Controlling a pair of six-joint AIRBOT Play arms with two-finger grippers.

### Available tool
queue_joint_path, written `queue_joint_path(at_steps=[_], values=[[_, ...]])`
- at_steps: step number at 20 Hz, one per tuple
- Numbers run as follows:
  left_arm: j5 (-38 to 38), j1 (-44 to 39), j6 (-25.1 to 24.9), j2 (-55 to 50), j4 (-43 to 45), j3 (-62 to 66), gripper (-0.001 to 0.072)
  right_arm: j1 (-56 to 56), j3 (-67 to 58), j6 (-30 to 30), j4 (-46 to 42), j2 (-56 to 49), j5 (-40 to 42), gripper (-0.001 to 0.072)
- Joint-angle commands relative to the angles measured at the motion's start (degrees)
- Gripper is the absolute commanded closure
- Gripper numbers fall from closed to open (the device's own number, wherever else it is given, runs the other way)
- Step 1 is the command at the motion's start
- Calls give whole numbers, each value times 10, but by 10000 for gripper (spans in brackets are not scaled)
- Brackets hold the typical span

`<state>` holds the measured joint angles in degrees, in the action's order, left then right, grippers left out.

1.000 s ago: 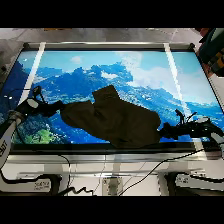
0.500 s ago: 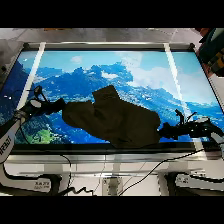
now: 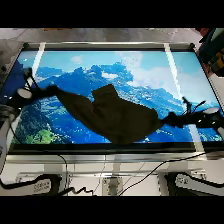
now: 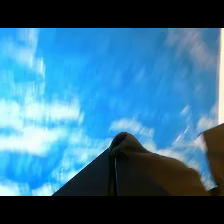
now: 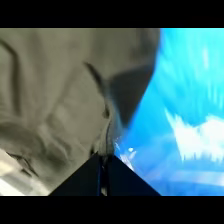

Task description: Fold the clothes and pants, and hang the long-sleeved shirts on hangers.

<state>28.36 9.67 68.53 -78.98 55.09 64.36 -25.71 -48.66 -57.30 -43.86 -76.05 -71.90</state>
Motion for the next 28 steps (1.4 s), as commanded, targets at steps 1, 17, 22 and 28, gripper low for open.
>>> queue_joint_path(at_steps=[1,17,22,28], values=[[-19,9,-57,91,4,63,694,0,-115,-1,5,61,-5,699],[-77,56,-60,541,121,69,694,0,-337,-28,-76,460,194,699],[-48,56,-57,560,201,64,694,0,-333,-109,-154,477,181,700],[324,54,-8,401,186,-5,694,1,-278,-179,-138,299,-87,700]])
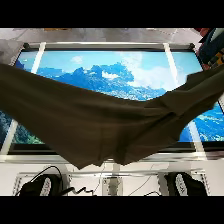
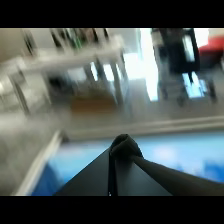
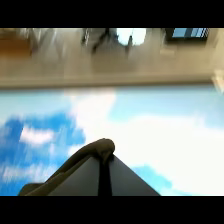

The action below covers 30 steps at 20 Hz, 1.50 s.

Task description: Fold the clothes and pants, and hang the long-sleeved shirts on hangers.

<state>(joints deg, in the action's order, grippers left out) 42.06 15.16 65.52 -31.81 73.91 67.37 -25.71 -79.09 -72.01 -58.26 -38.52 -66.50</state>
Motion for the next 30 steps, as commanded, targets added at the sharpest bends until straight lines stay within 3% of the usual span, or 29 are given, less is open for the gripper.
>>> queue_joint_path(at_steps=[1,4,8,12,14,16,19,20,23,25,30], values=[[224,-2,22,-110,-10,-61,694,1,48,-32,16,-114,-160,699],[246,-2,23,-232,-11,-139,695,19,106,-31,24,-231,-99,699],[222,-2,44,-366,-21,-159,694,73,113,-32,47,-353,99,699],[150,-2,43,-403,-89,-159,694,126,113,-64,45,-401,294,675],[117,-2,43,-403,-125,-159,694,129,113,-73,37,-411,316,305],[107,-2,43,-403,-143,-159,694,111,113,-81,3,-410,289,270],[109,-2,43,-403,-144,-159,694,74,113,-78,-64,-411,107,283],[108,-2,43,-403,-144,-159,694,67,115,-70,-91,-413,38,386],[109,-2,41,-403,-144,-159,694,66,179,-8,-76,-412,-108,411],[109,-2,41,-403,-144,-159,694,66,251,26,-12,-411,-143,411],[113,-2,41,-403,-144,-159,694,85,393,74,142,-411,-134,402]])
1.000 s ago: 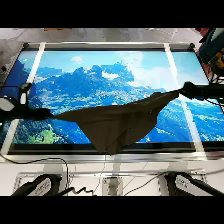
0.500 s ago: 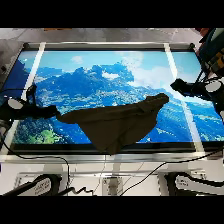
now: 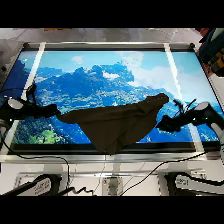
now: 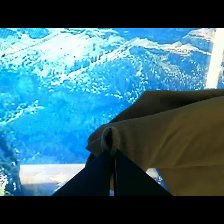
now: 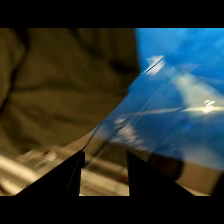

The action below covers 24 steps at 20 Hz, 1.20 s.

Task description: Fold the clothes and pants, and hang the long-sleeved shirts on hangers.

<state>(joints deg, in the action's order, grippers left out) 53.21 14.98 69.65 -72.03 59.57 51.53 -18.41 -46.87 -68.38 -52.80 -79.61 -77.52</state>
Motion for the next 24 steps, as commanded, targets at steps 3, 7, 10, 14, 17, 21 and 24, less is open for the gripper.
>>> queue_joint_path(at_steps=[3,7,10,14,17,21,24], values=[[2,0,0,0,-1,0,694,86,118,30,98,0,59,395],[1,0,0,0,0,0,694,189,126,8,134,0,143,405],[1,0,0,0,0,0,694,248,126,-17,138,0,214,485],[2,0,0,0,-1,0,694,260,99,-16,137,1,251,699],[2,0,0,9,-1,1,694,250,50,-18,113,31,248,700],[-1,2,0,64,0,1,693,214,-21,-98,-48,126,239,700],[6,1,0,100,-1,1,15,184,-37,-118,-118,197,184,700]])
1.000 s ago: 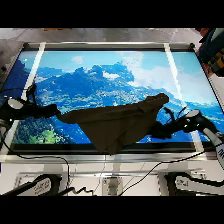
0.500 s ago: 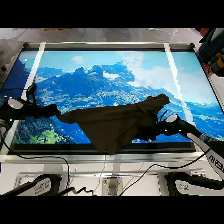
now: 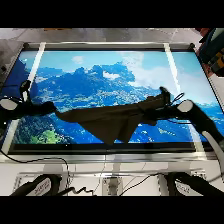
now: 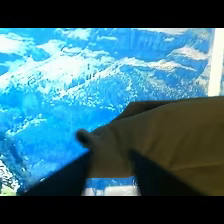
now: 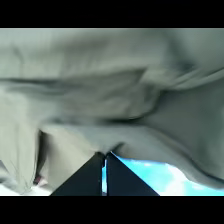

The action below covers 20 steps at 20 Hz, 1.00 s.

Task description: Fold the clothes and pants, and hang the long-sleeved shirts on hangers.

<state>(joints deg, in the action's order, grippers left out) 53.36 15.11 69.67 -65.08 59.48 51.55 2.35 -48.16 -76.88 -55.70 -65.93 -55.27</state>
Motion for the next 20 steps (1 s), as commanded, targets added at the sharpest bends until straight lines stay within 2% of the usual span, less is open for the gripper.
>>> queue_joint_path(at_steps=[1,4,8,9,10,15,18,20], values=[[20,-2,3,35,-2,0,13,-28,-24,-32,-94,73,-66,700],[85,-4,6,33,-12,0,11,-27,-24,-31,-113,85,-120,699],[77,-4,-7,32,26,0,20,-27,-24,-32,-124,84,-94,699],[77,-4,-14,27,35,0,82,-27,-24,-32,-124,84,-90,699],[79,-4,-26,18,44,-1,112,-27,-24,-32,-124,84,-88,699],[154,-4,-30,-79,43,-1,116,-27,-24,-31,-124,84,-79,699],[153,-4,-30,-147,-18,-1,117,-27,-24,-31,-125,84,-74,699],[142,-4,-31,-182,-73,-1,152,-27,-24,-31,-124,84,-70,699]])
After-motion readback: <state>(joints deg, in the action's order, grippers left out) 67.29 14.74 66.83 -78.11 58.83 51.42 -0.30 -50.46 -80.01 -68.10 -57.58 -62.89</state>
